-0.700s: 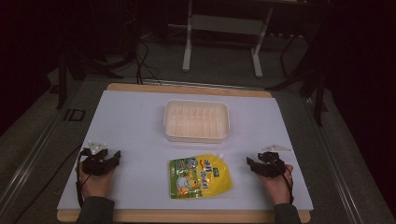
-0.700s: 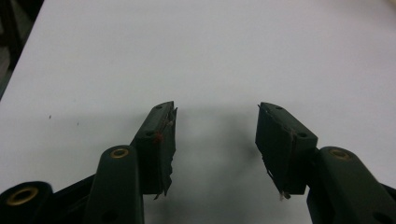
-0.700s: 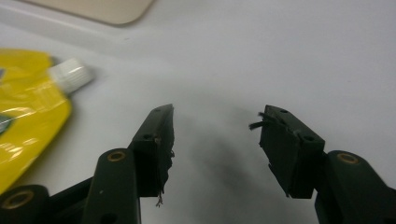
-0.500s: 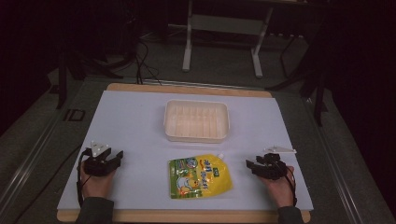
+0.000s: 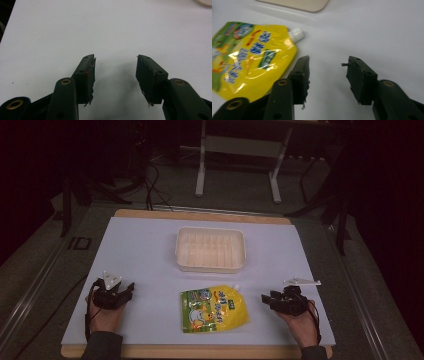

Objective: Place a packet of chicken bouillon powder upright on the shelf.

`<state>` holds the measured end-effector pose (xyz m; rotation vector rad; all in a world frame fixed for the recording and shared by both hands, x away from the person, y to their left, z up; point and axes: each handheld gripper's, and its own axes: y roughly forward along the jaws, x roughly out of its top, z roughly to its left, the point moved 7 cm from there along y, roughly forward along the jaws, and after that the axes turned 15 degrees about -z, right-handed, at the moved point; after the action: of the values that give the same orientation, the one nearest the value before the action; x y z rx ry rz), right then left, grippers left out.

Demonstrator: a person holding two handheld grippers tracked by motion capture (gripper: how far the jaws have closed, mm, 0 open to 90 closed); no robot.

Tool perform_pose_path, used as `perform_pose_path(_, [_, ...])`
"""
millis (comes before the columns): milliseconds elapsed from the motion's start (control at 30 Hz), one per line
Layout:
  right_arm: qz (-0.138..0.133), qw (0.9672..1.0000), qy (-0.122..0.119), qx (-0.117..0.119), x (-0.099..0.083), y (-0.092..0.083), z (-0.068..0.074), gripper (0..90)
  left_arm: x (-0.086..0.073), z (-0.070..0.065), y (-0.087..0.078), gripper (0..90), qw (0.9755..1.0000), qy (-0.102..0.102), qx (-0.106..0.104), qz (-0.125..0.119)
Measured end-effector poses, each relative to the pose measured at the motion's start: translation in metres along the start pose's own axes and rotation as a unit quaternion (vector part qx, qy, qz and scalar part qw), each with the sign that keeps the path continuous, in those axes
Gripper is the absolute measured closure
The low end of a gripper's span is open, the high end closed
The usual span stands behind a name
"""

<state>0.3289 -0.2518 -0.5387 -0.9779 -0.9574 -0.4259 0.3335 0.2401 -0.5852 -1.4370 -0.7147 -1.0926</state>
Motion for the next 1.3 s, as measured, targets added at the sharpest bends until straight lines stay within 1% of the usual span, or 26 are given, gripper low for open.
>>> perform_pose_path(33, [0.002, 1.0000, 0.004, 0.008, -0.001, -0.002, 0.005, 47.1, 0.000, -0.001, 0.000, 48.2, 1.0000, 0.000, 0.001, -0.001])
perform_pose_path(67, [0.000, 0.9999, 0.005, 0.010, -0.001, -0.003, 0.006, 45.8, 0.000, -0.001, 0.000, 48.0, 1.0000, 0.000, 0.001, -0.001])
perform_pose_path(100, [0.002, 0.9998, 0.009, 0.017, -0.002, -0.004, 0.009, 44.9, 0.000, -0.001, 0.000, 48.0, 1.0000, 0.002, 0.002, -0.001])
perform_pose_path(133, [0.002, 0.9998, 0.009, 0.017, -0.002, -0.004, 0.009, 44.9, 0.000, -0.001, 0.000, 47.9, 1.0000, 0.002, 0.002, -0.001])
perform_pose_path(167, [0.003, 0.9995, 0.014, 0.026, -0.004, -0.005, 0.013, 41.9, 0.000, -0.001, 0.001, 47.7, 1.0000, 0.004, 0.002, 0.000])
perform_pose_path(200, [0.003, 0.9995, 0.014, 0.026, -0.004, -0.005, 0.013, 41.9, 0.000, -0.001, 0.001, 47.6, 1.0000, 0.004, 0.002, 0.000])
perform_pose_path(233, [0.006, 0.9992, 0.018, 0.034, -0.005, -0.006, 0.018, 40.3, 0.000, -0.001, 0.001, 47.6, 1.0000, 0.005, 0.003, -0.001])
perform_pose_path(267, [0.006, 0.9991, 0.020, 0.037, -0.006, -0.006, 0.020, 39.4, 0.000, -0.001, 0.001, 47.6, 1.0000, 0.006, 0.002, 0.001])
perform_pose_path(300, [0.006, 0.9988, 0.021, 0.043, -0.007, -0.006, 0.023, 39.2, 0.000, -0.001, 0.001, 47.6, 1.0000, 0.007, 0.002, 0.001])
perform_pose_path(333, [0.006, 0.9988, 0.021, 0.043, -0.007, -0.006, 0.023, 39.2, 0.000, -0.001, 0.001, 47.6, 1.0000, 0.007, 0.002, 0.001])
perform_pose_path(367, [0.012, 0.9985, 0.021, 0.050, -0.009, -0.006, 0.028, 38.0, 0.000, -0.001, 0.001, 47.6, 1.0000, 0.009, 0.003, 0.000])
perform_pose_path(400, [0.012, 0.9985, 0.021, 0.050, -0.009, -0.006, 0.028, 38.0, 0.000, -0.001, 0.001, 47.6, 1.0000, 0.009, 0.003, 0.000])
perform_pose_path(433, [0.017, 0.9980, 0.018, 0.057, -0.012, -0.005, 0.033, 38.0, 0.000, -0.002, 0.001, 47.6, 1.0000, 0.010, 0.002, 0.000])
perform_pose_path(500, [0.021, 0.9975, 0.018, 0.065, -0.015, -0.003, 0.037, 38.0, 0.000, -0.002, 0.001, 47.2, 1.0000, 0.008, 0.001, 0.003])
perform_pose_path(533, [0.021, 0.9975, 0.018, 0.065, -0.015, -0.003, 0.037, 38.0, 0.000, -0.002, 0.001, 47.1, 1.0000, 0.008, 0.001, 0.003])
perform_pose_path(567, [0.023, 0.9968, 0.021, 0.074, -0.018, 0.000, 0.042, 37.9, 0.000, -0.002, 0.001, 47.1, 1.0000, 0.008, 0.002, 0.004])
perform_pose_path(633, [0.025, 0.9966, 0.020, 0.076, -0.019, 0.001, 0.043, 37.7, 0.000, -0.002, 0.001, 47.1, 1.0000, 0.008, 0.002, 0.004])
perform_pose_path(667, [0.030, 0.9961, 0.015, 0.082, -0.023, 0.004, 0.049, 37.3, 0.000, -0.002, 0.001, 47.1, 1.0000, 0.009, 0.003, 0.003])
perform_pose_path(700, [0.030, 0.9961, 0.015, 0.082, -0.023, 0.004, 0.049, 37.3, 0.000, -0.002, 0.001, 47.1, 1.0000, 0.009, 0.003, 0.003])
perform_pose_path(800, [0.037, 0.9949, 0.017, 0.092, -0.027, 0.009, 0.057, 36.3, 0.000, -0.002, 0.001, 47.1, 1.0000, 0.009, 0.002, 0.003])
perform_pose_path(900, [0.042, 0.9944, 0.020, 0.095, -0.029, 0.011, 0.060, 35.8, 0.000, -0.002, 0.001, 47.1, 0.9999, 0.009, 0.002, 0.005])
perform_pose_path(1000, [0.050, 0.9931, 0.032, 0.101, -0.032, 0.015, 0.062, 35.8, 0.000, -0.002, 0.001, 47.1, 0.9999, 0.009, 0.002, 0.004])
perform_pose_path(1033, [0.050, 0.9931, 0.032, 0.101, -0.032, 0.015, 0.062, 35.8, 0.000, -0.002, 0.001, 47.1, 0.9999, 0.009, 0.002, 0.004])
perform_pose_path(1100, [0.056, 0.9915, 0.038, 0.111, -0.034, 0.017, 0.064, 35.8, 0.000, -0.002, 0.001, 47.1, 0.9999, 0.010, 0.003, 0.005])
perform_pose_path(1133, [0.062, 0.9902, 0.046, 0.117, -0.037, 0.019, 0.065, 35.9, 0.000, -0.002, 0.001, 47.1, 0.9999, 0.010, 0.003, 0.004])
perform_pose_path(1300, [0.073, 0.9881, 0.054, 0.125, -0.040, 0.025, 0.067, 36.9, -0.001, -0.002, 0.002, 47.0, 0.9999, 0.012, 0.003, 0.006])
